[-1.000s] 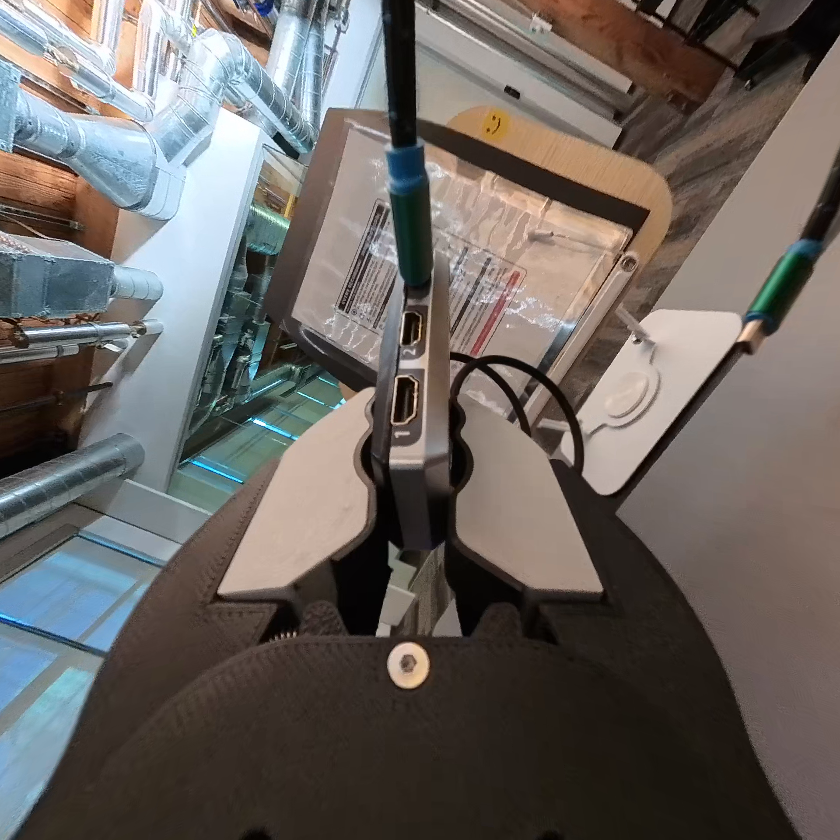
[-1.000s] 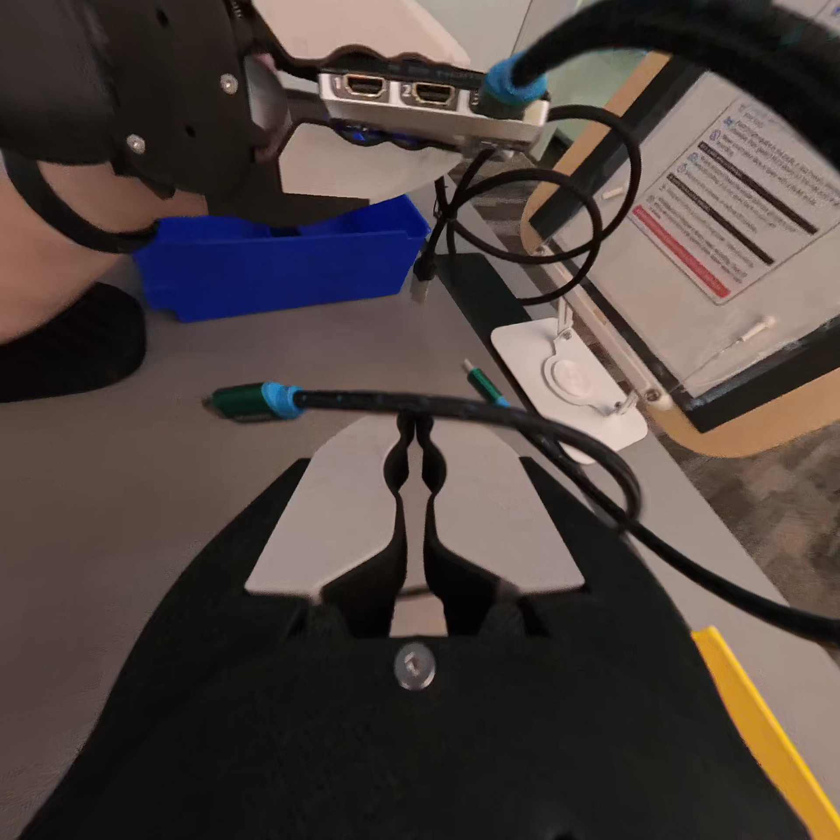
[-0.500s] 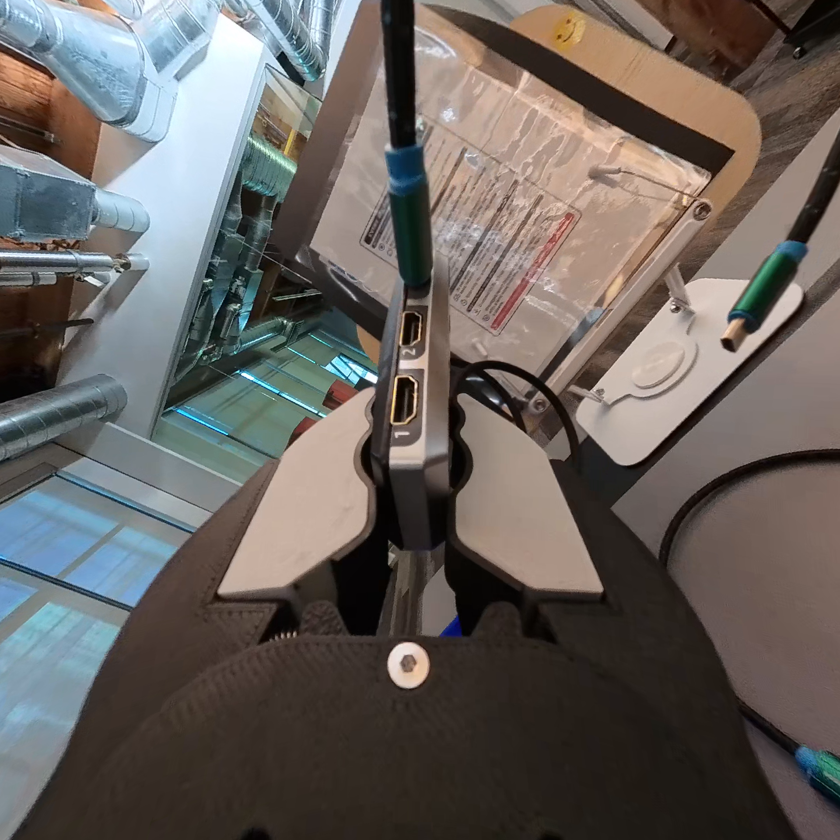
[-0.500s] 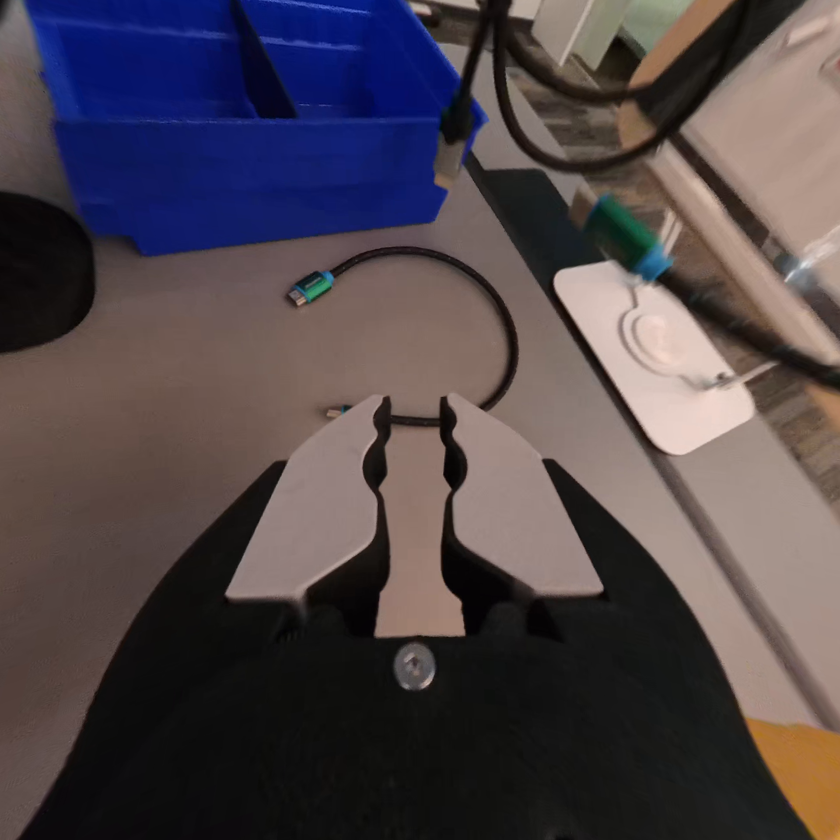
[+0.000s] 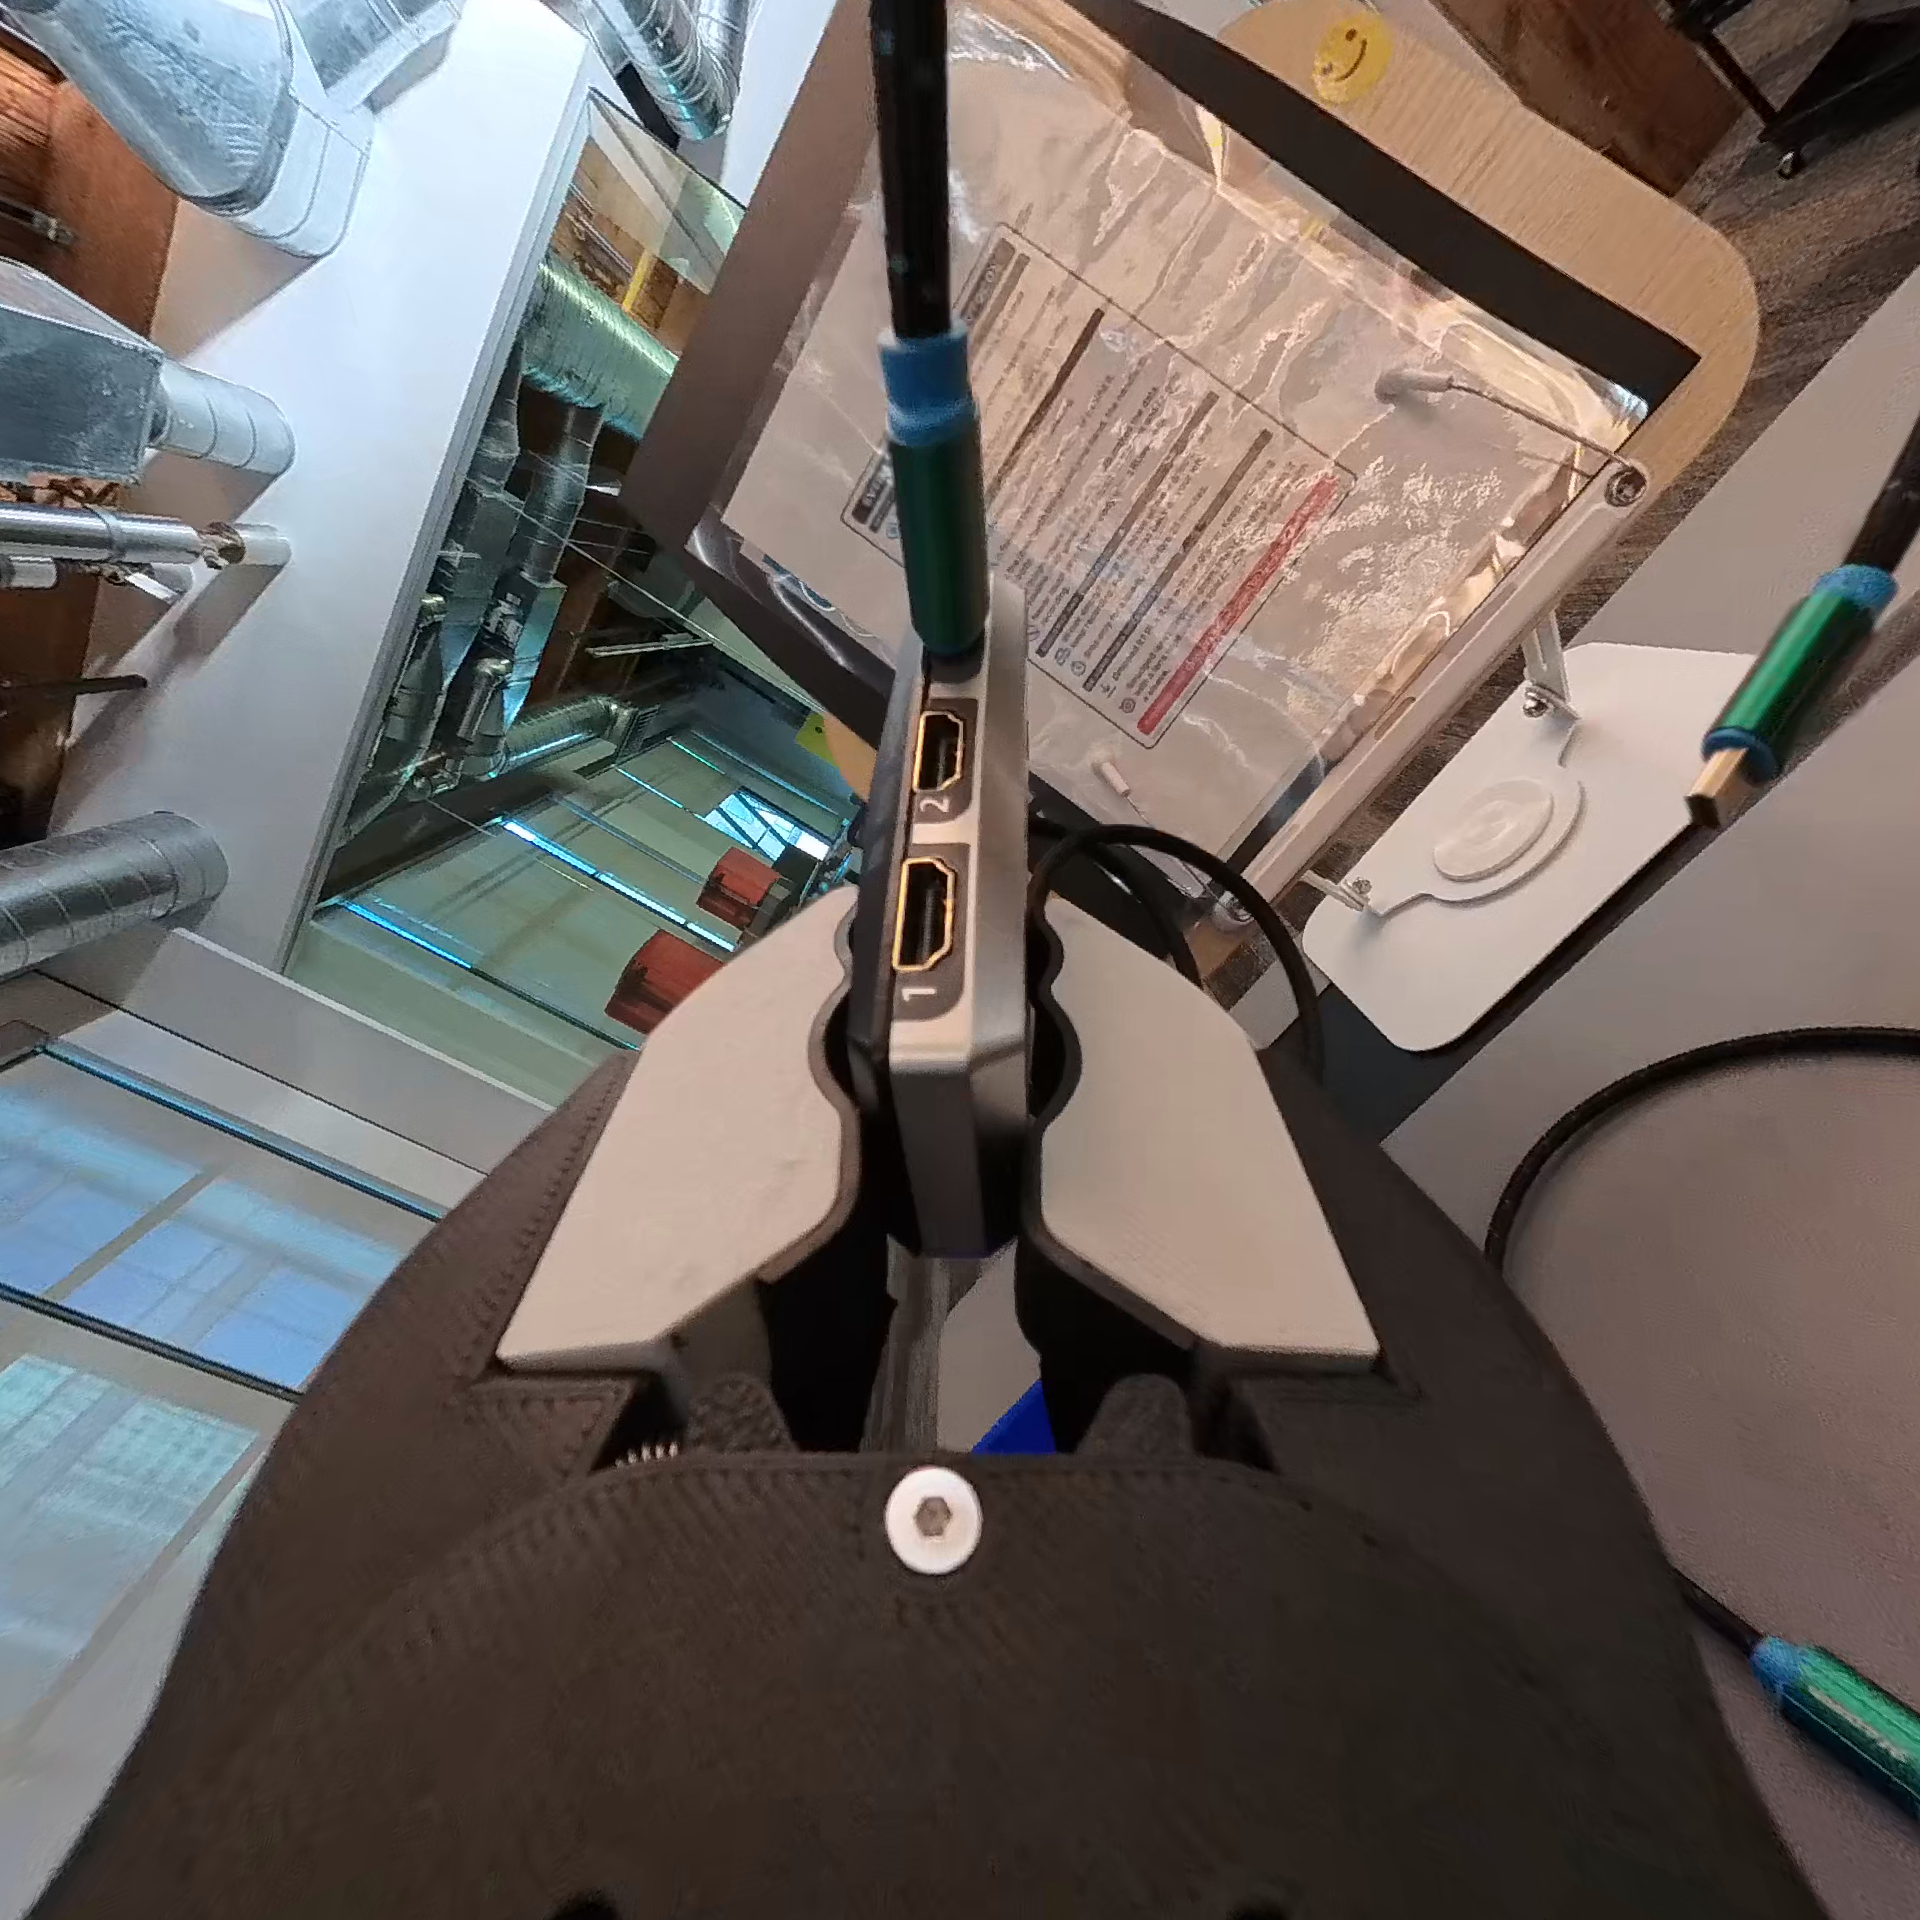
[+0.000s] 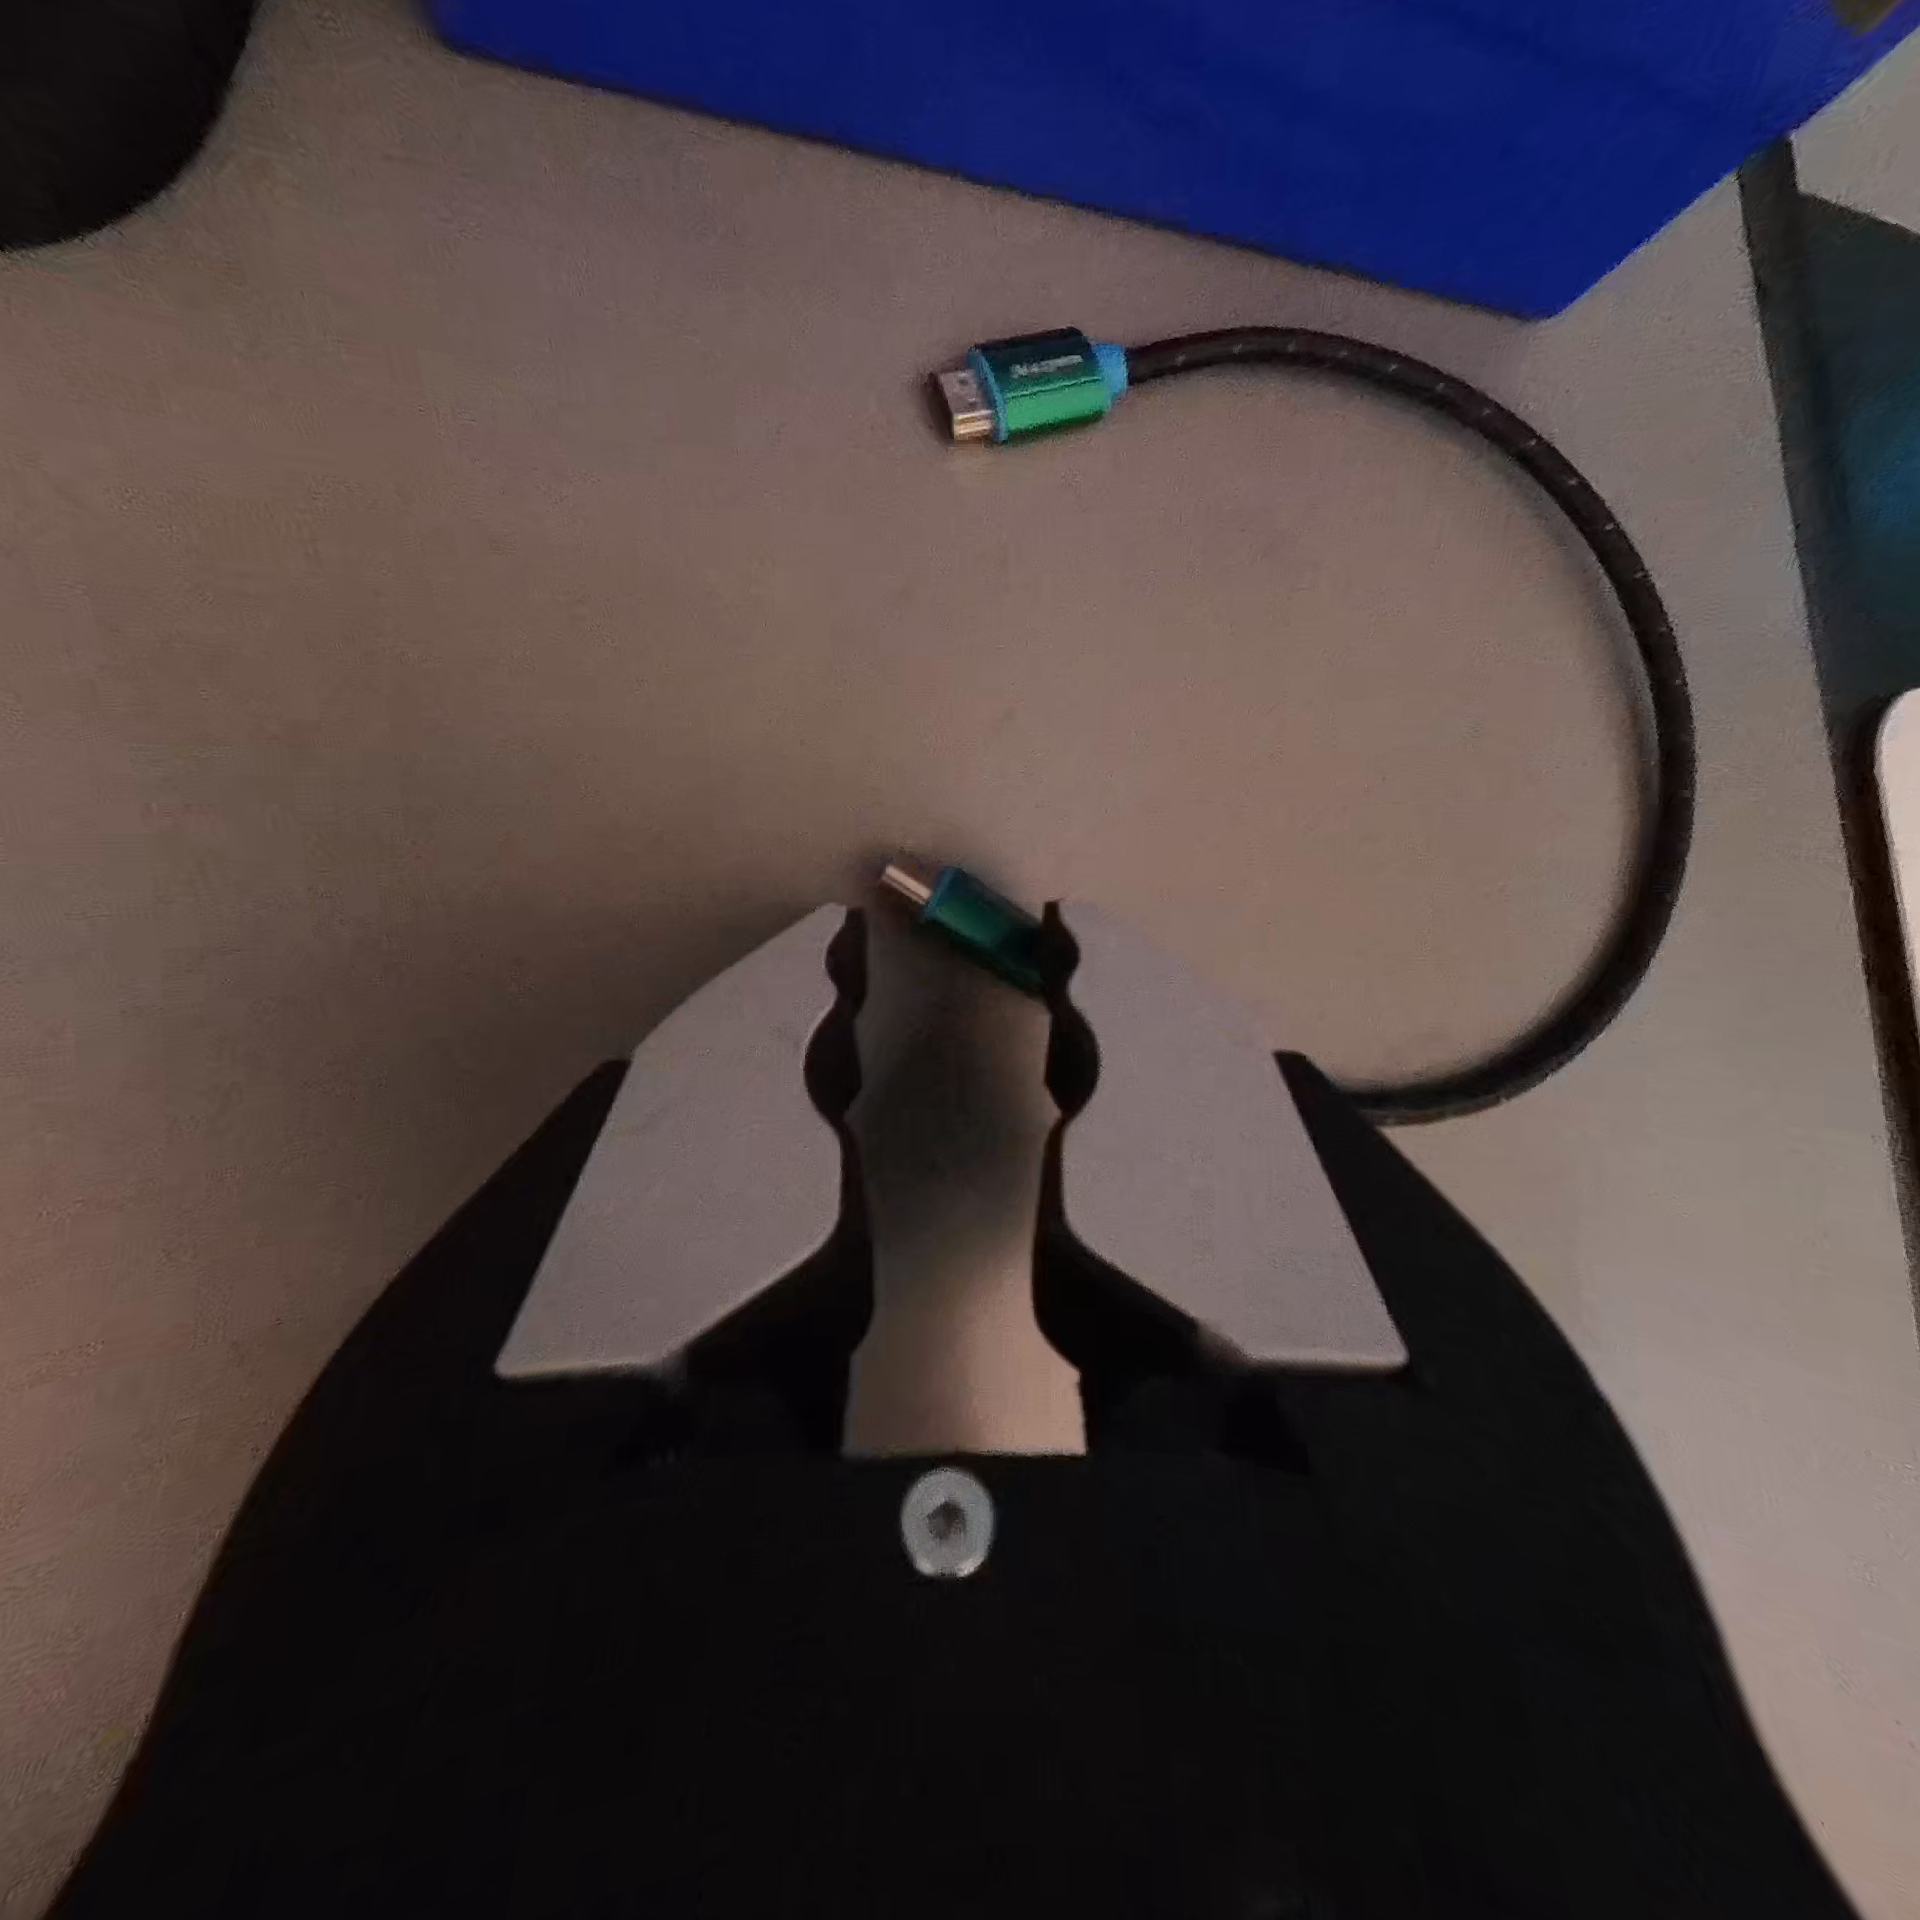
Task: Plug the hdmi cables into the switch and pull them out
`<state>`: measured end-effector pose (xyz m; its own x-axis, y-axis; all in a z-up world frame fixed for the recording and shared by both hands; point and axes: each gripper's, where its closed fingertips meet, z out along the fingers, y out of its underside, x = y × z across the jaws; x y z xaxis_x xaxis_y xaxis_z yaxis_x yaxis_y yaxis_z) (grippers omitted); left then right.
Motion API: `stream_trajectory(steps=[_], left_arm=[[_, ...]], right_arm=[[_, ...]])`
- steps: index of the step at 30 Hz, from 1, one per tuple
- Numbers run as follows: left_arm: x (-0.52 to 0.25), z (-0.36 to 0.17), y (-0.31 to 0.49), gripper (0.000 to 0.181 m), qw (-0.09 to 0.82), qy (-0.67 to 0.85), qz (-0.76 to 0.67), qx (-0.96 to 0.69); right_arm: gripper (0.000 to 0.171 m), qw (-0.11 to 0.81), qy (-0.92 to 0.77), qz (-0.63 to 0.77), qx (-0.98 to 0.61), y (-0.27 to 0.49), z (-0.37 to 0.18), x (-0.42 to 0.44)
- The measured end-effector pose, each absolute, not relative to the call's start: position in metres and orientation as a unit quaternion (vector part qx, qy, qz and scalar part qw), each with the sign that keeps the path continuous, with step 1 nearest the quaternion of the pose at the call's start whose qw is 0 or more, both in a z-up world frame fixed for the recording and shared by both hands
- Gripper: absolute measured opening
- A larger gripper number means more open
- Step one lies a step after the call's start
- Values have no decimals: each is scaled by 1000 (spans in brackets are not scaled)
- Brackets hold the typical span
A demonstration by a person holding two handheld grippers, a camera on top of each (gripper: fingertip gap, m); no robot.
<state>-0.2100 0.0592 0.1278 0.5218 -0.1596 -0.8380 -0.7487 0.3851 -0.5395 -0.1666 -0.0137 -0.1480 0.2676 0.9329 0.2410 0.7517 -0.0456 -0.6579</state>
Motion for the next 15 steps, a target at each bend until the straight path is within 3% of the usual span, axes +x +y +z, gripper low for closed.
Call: stream_trajectory(steps=[7, 10, 15], left_arm=[[-206, 120, 63, 26, 693, 454, 217, -517], [-204, 120, 61, 26, 692, 457, 217, -516], [-200, 121, 55, 26, 691, 462, 210, -514]], right_arm=[[24, 356, -588, 101, -719, -9, -149, -169], [22, 303, -579, 111, -749, -28, -149, -172], [33, 225, -527, 152, -806, -82, -151, -195]])
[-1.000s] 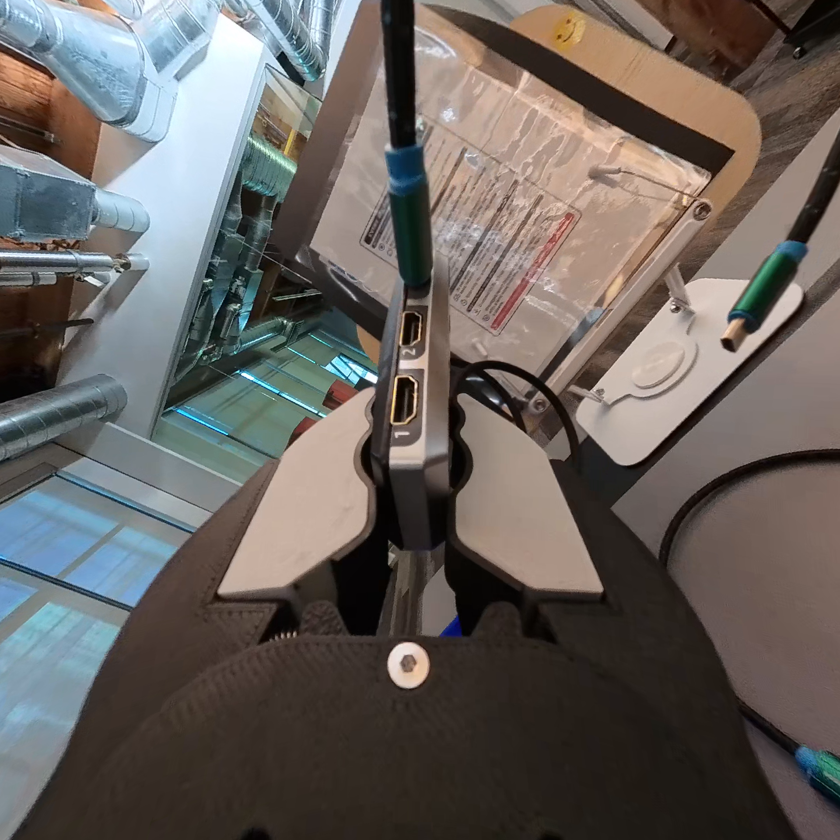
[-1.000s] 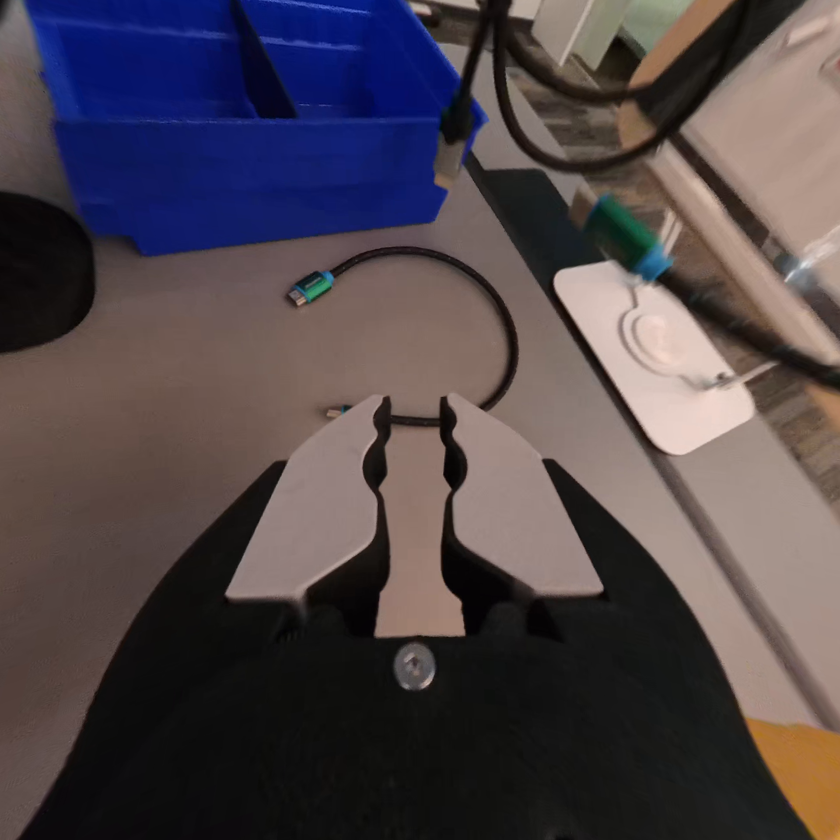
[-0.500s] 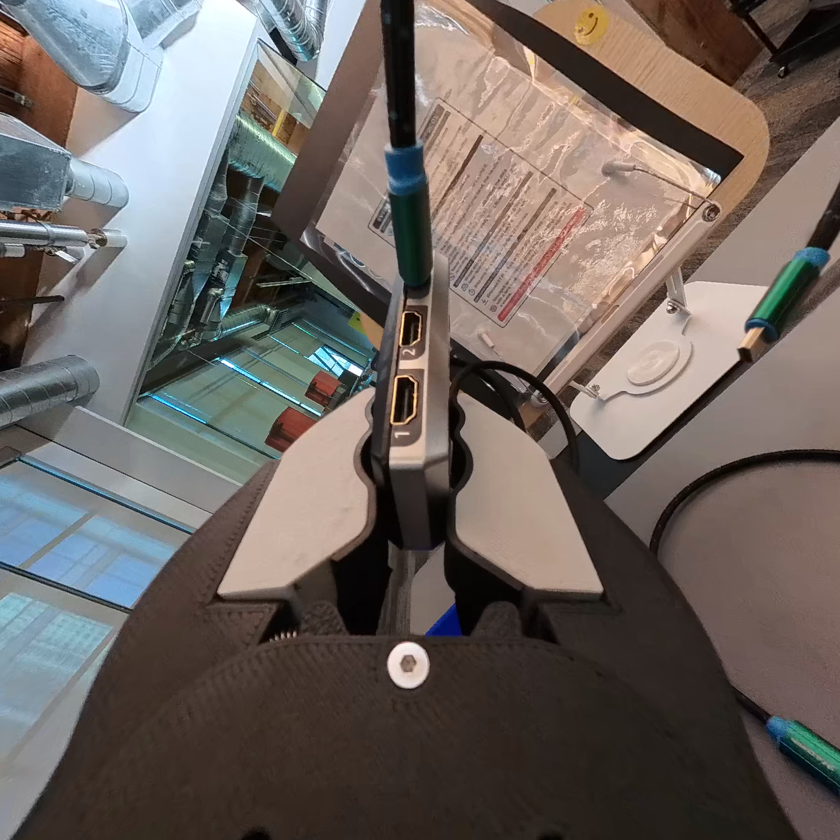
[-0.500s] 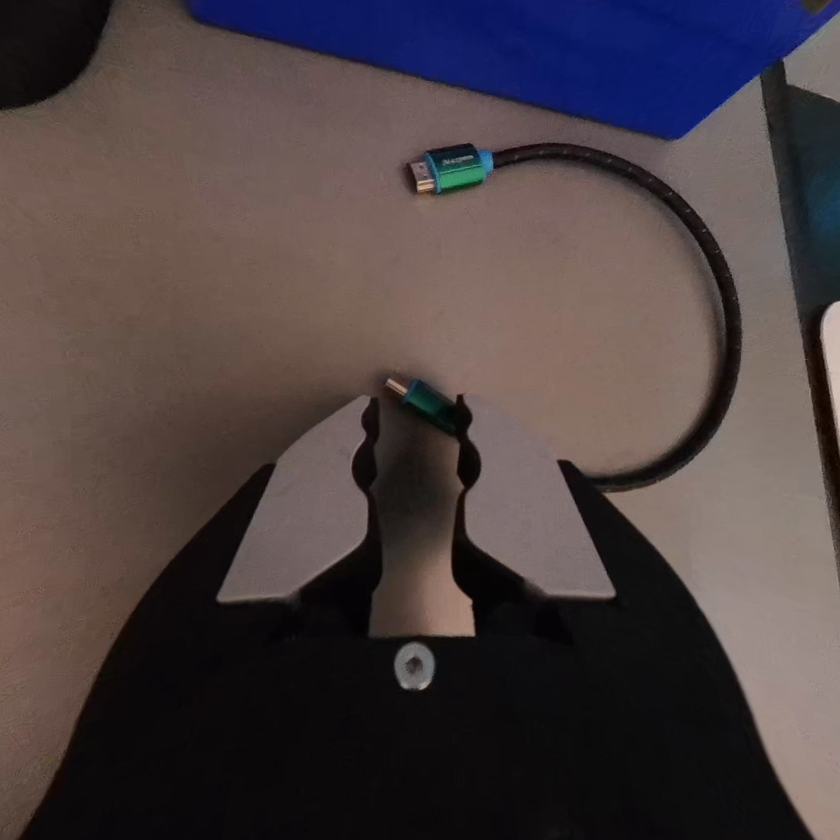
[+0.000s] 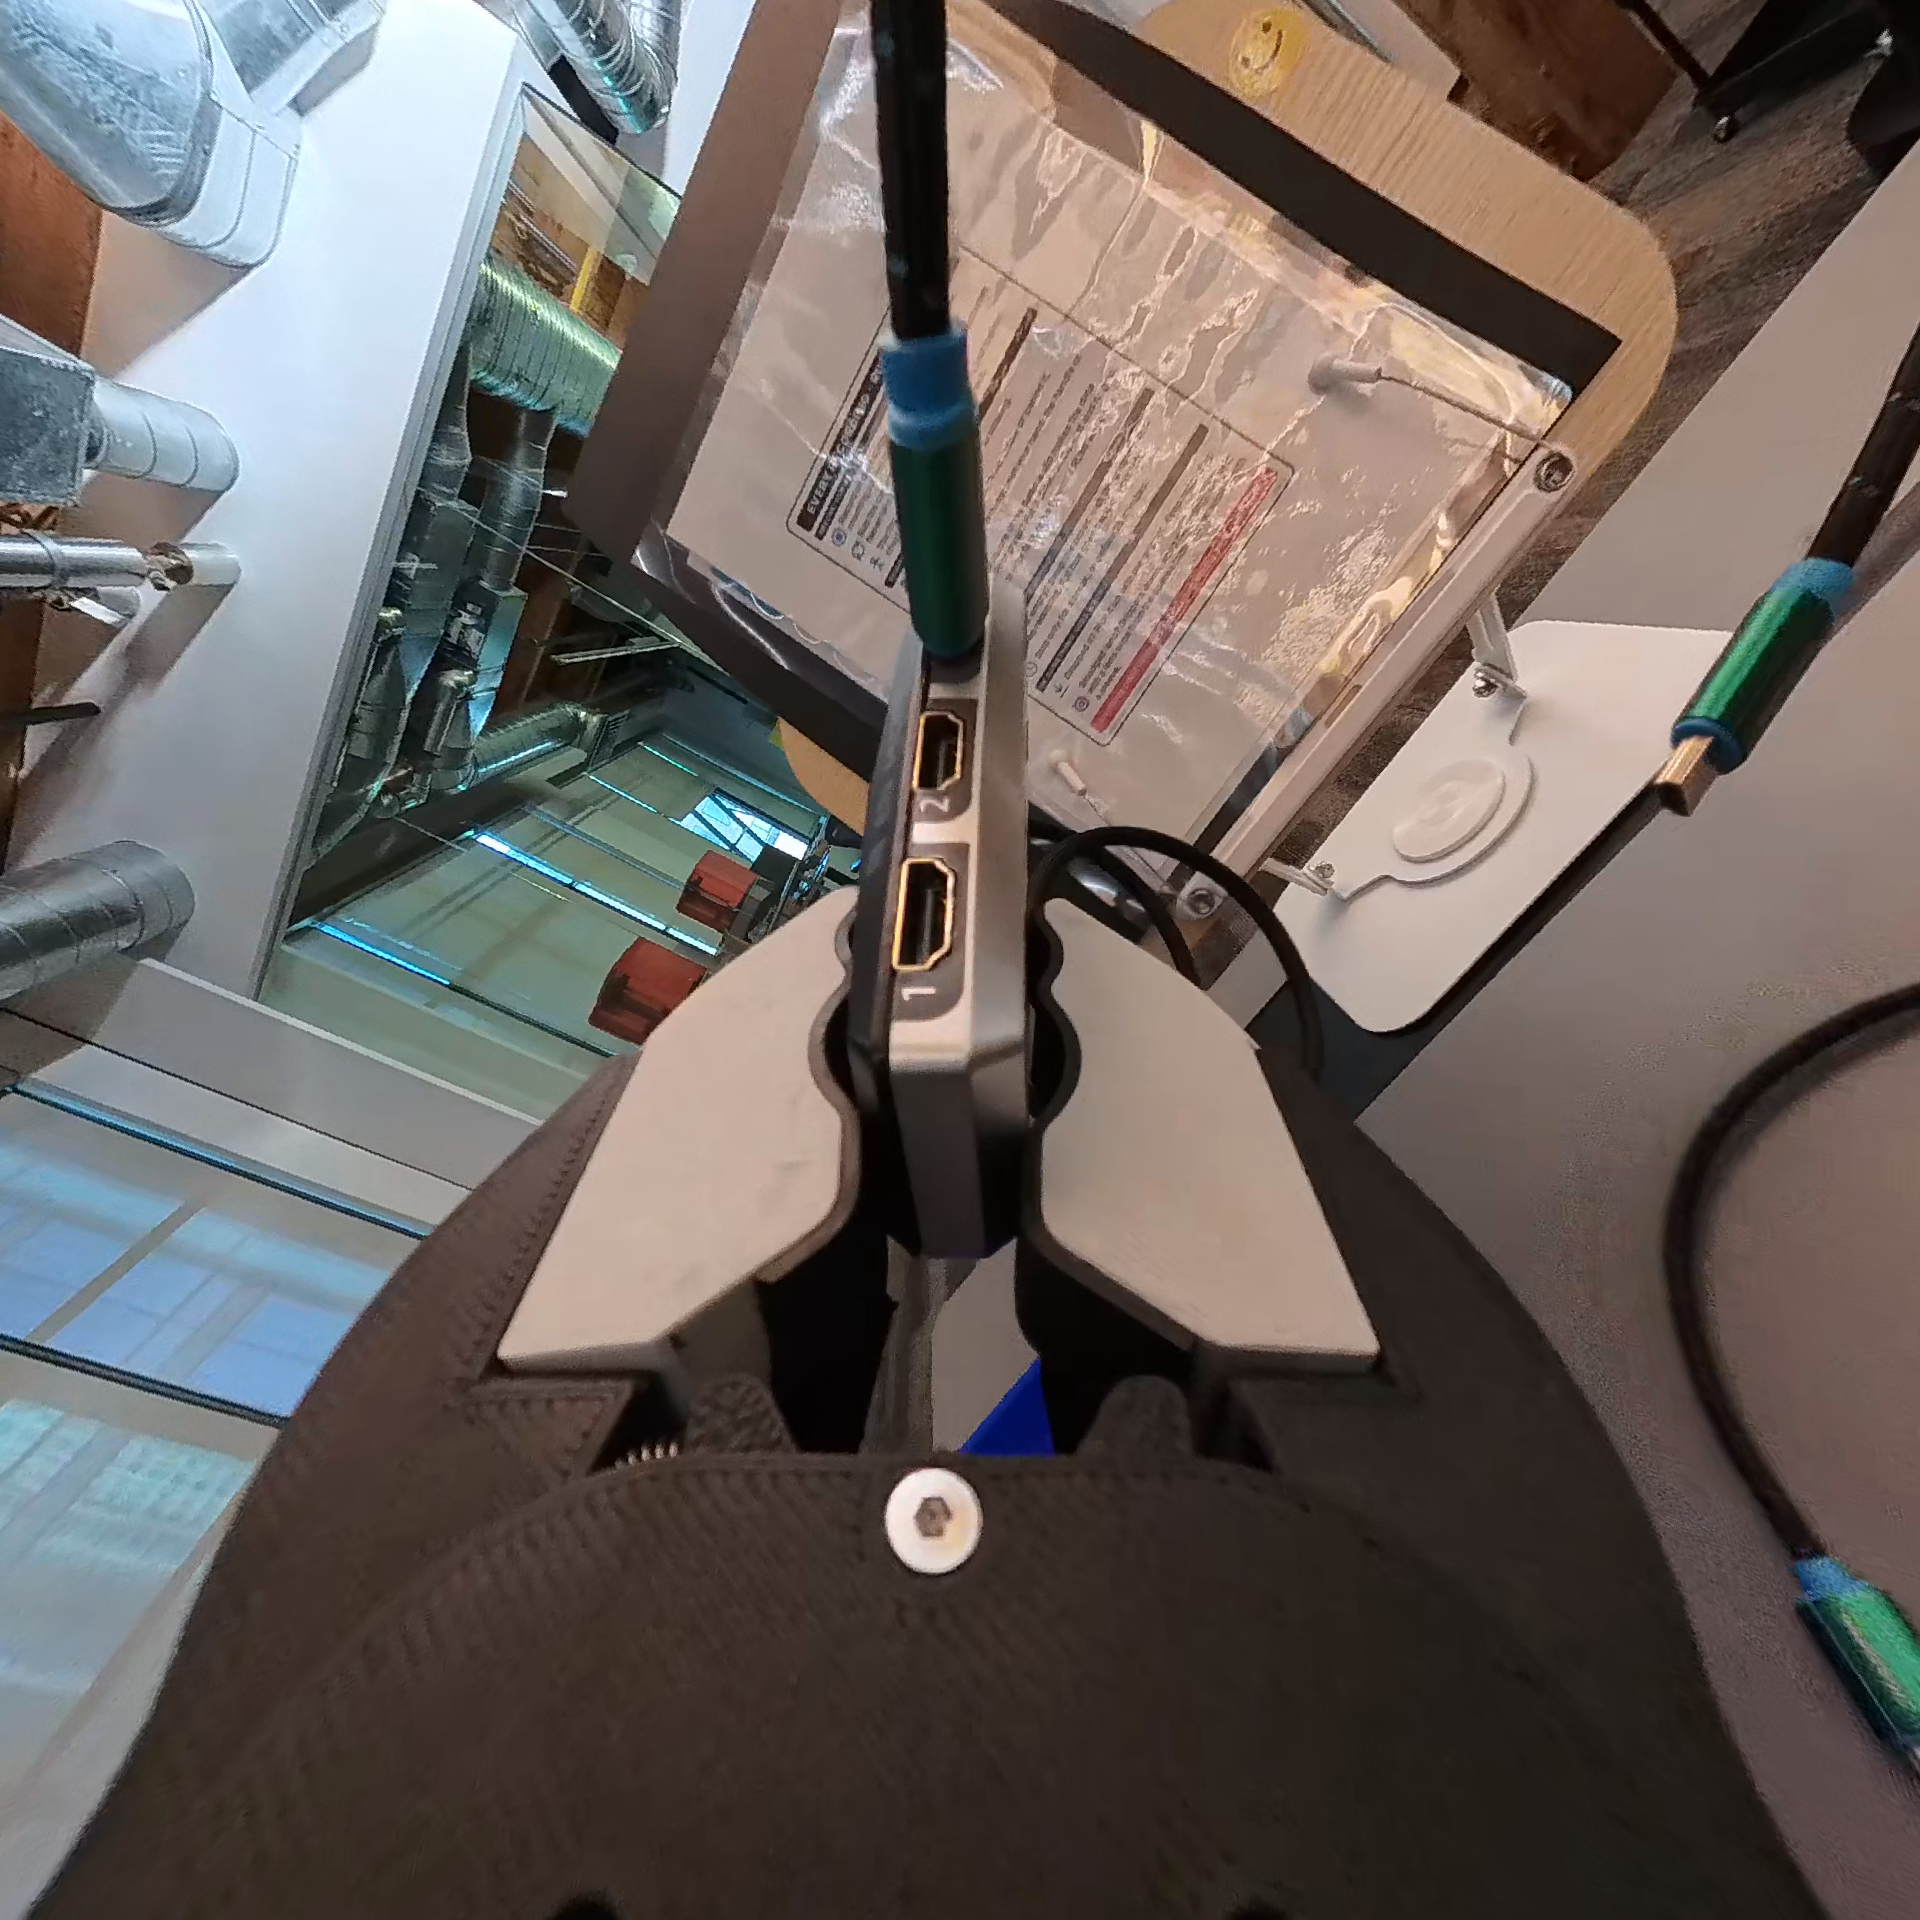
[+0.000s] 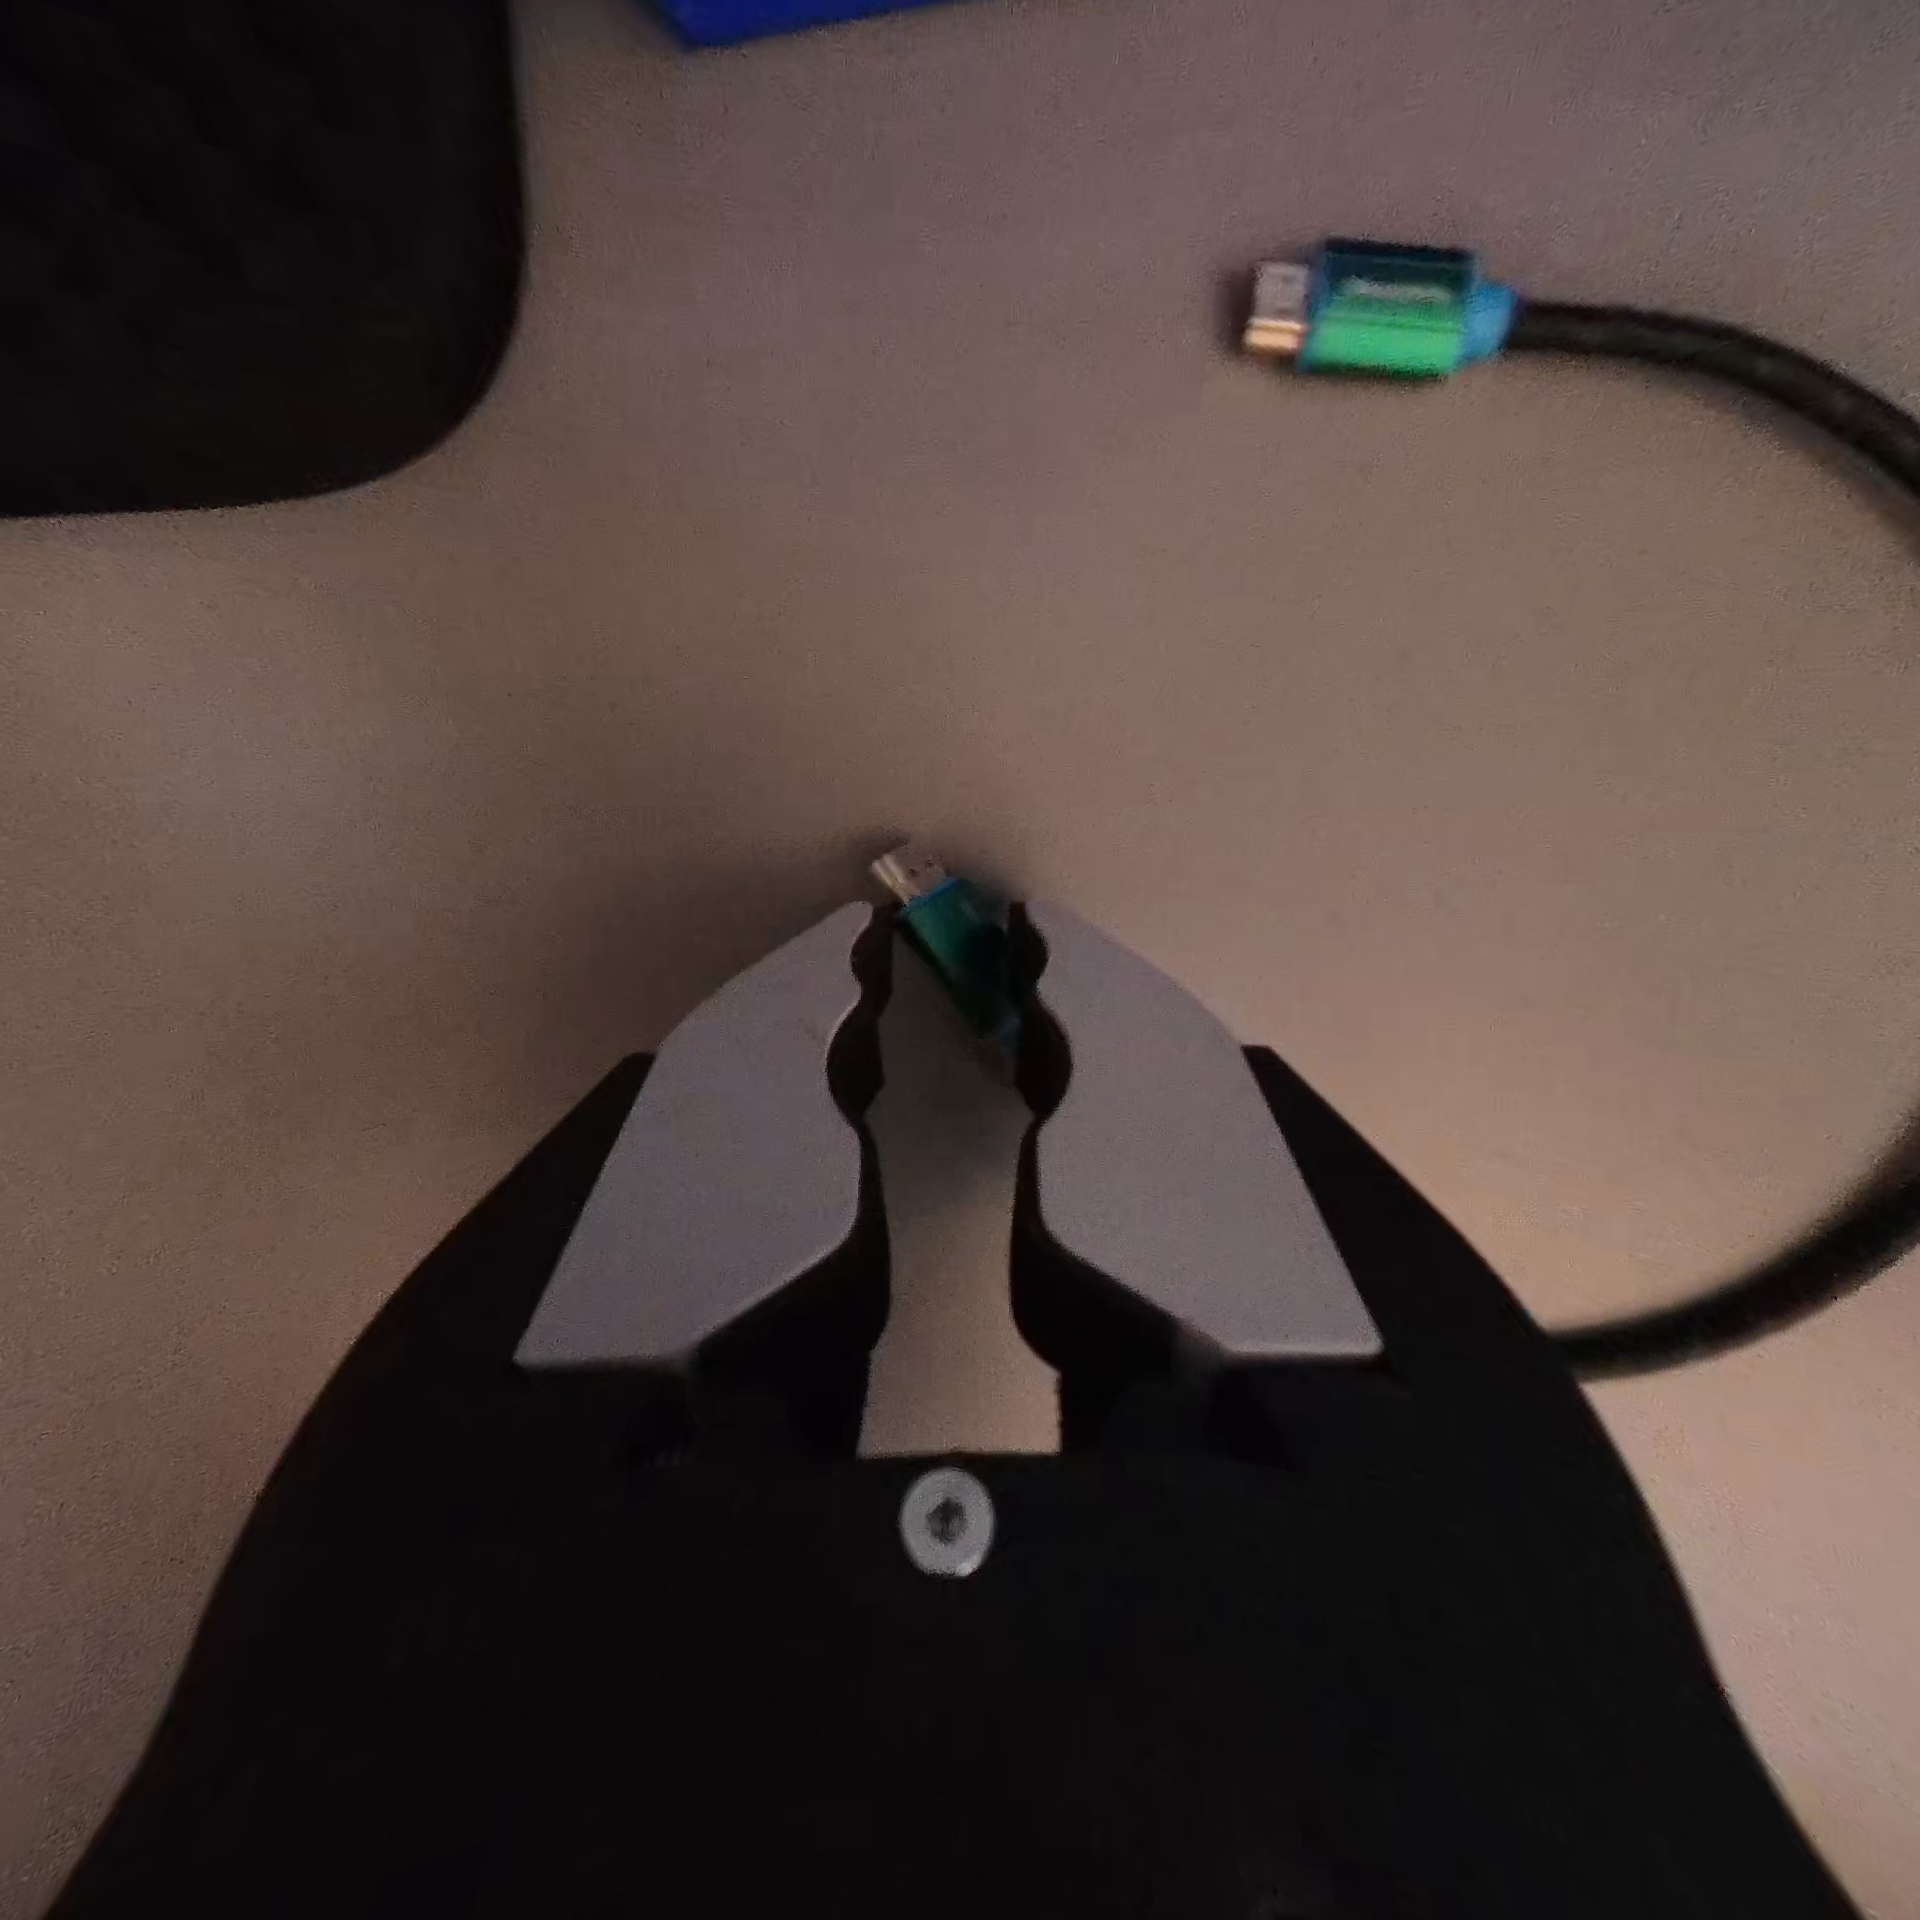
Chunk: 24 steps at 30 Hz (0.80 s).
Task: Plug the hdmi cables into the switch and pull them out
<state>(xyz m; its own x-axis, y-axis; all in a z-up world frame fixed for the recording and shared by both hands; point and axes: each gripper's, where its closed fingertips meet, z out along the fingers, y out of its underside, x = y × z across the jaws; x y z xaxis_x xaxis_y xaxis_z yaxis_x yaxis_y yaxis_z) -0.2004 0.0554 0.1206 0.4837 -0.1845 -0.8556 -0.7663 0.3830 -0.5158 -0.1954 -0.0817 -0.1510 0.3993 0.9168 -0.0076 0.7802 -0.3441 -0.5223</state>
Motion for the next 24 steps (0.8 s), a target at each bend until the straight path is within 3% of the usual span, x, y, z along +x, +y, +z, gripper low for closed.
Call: stream_trajectory(steps=[4, 7, 9, 11, 14, 18, 24], left_arm=[[-198, 122, 52, 26, 693, 465, 207, -511], [-197, 122, 50, 26, 692, 468, 206, -510], [-196, 121, 50, 26, 692, 470, 206, -509], [-194, 120, 51, 26, 691, 472, 204, -509], [-194, 119, 51, 26, 689, 474, 204, -509], [-198, 123, 51, 26, 693, 467, 201, -511], [-198, 121, 52, 26, 691, 468, 198, -515]], right_arm=[[50, 258, -639, 124, -715, -97, -150, -196], [48, 266, -649, 136, -700, -96, -150, -190], [39, 252, -633, 172, -711, -97, -152, -189], [9, 240, -612, 228, -718, -100, -152, -192], [7, 223, -634, 221, -707, -105, -146, -191], [7, 282, -649, 334, -622, -146, -54, -200], [6, 415, -609, 351, -578, -181, 81, -123]])
